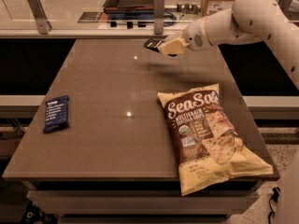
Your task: Move rxbar chocolate near rxbar blueberry
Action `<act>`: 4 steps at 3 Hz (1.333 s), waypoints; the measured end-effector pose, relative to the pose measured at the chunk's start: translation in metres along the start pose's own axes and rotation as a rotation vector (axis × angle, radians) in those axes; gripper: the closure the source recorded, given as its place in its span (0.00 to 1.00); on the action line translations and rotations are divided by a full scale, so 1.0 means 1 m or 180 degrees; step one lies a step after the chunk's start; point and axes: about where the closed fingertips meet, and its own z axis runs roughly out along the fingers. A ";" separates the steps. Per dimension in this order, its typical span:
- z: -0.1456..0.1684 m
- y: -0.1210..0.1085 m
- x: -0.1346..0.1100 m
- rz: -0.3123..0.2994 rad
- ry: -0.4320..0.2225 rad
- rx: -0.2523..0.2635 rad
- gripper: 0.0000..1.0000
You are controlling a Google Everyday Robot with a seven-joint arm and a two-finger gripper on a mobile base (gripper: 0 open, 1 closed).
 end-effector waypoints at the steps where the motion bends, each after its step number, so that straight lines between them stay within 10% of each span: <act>1: 0.011 0.042 -0.014 -0.0064 0.0007 -0.0079 1.00; 4: 0.050 0.144 -0.036 -0.0158 0.0018 -0.0126 1.00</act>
Offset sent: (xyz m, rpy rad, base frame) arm -0.0904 0.1046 0.0109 -0.0180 -0.0226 0.0714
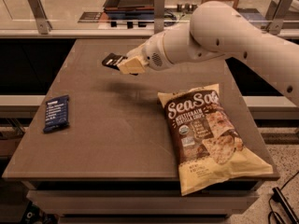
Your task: Move rxbar chocolate near rxbar blueberry
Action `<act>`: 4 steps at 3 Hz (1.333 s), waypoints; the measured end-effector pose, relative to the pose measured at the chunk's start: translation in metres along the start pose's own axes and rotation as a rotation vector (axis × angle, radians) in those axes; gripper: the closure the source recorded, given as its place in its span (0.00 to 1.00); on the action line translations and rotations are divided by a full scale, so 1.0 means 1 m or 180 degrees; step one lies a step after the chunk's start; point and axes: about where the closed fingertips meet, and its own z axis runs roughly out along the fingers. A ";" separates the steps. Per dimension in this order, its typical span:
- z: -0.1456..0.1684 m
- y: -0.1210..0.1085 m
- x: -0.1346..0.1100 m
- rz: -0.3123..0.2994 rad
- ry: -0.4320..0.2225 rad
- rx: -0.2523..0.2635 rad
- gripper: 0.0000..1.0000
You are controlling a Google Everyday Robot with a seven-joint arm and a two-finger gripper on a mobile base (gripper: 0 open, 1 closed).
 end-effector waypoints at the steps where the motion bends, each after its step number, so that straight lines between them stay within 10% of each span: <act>1: 0.014 0.025 0.003 0.0083 -0.0087 0.0043 1.00; 4: 0.056 0.071 0.012 0.0488 -0.0375 0.0265 1.00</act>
Offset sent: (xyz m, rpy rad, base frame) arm -0.0502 0.0529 -0.0412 0.1714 0.0266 -0.1329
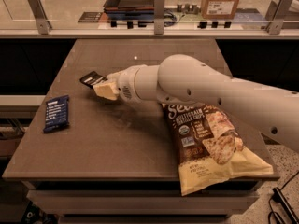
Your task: Move rxbar chocolate near rxbar blueberry
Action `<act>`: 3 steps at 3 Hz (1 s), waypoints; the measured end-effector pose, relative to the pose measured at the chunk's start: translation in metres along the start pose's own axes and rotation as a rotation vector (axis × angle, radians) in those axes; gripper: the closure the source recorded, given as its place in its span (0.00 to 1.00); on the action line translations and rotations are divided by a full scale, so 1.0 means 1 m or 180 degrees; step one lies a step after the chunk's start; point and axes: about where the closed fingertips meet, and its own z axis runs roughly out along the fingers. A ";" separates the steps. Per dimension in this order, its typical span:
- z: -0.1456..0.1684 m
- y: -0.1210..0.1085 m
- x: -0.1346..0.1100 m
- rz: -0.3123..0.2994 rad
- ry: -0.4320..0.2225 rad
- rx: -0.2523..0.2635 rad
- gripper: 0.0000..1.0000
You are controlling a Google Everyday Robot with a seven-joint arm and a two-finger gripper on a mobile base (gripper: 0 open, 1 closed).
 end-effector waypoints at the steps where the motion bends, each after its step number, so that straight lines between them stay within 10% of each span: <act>1: 0.006 0.005 0.003 0.0093 0.0062 0.0121 1.00; 3: 0.000 0.011 0.020 0.0277 0.0419 0.0389 0.81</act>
Offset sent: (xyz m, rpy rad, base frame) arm -0.0095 0.0082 -0.0208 -0.0811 0.1680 -0.2081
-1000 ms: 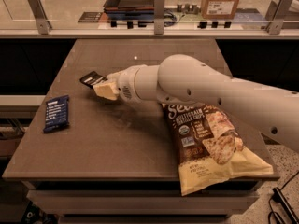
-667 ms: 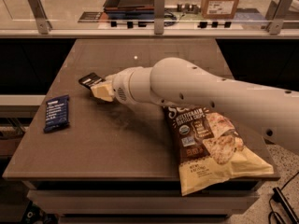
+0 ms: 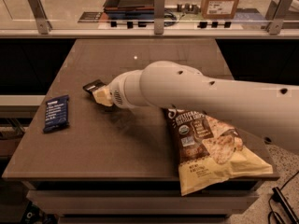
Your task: Move rxbar chocolate near rxbar blueberry
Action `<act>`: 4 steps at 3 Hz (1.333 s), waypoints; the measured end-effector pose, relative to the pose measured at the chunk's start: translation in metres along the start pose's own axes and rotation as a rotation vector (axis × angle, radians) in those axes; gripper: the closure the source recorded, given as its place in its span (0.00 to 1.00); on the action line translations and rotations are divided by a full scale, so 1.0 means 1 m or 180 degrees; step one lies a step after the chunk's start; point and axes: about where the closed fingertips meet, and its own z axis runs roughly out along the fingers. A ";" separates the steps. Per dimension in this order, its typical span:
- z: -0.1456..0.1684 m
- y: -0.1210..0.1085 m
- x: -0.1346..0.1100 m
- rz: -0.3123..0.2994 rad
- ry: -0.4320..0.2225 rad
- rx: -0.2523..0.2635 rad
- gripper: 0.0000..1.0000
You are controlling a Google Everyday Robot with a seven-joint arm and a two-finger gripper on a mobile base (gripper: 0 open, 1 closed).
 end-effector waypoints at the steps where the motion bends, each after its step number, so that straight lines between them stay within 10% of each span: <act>1: 0.002 0.000 -0.004 0.0163 -0.0005 0.0012 0.59; 4: -0.001 0.003 -0.008 0.0133 -0.0026 0.0012 0.00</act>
Offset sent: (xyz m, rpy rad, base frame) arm 0.0027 0.0021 0.0018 0.0247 0.0303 -0.0295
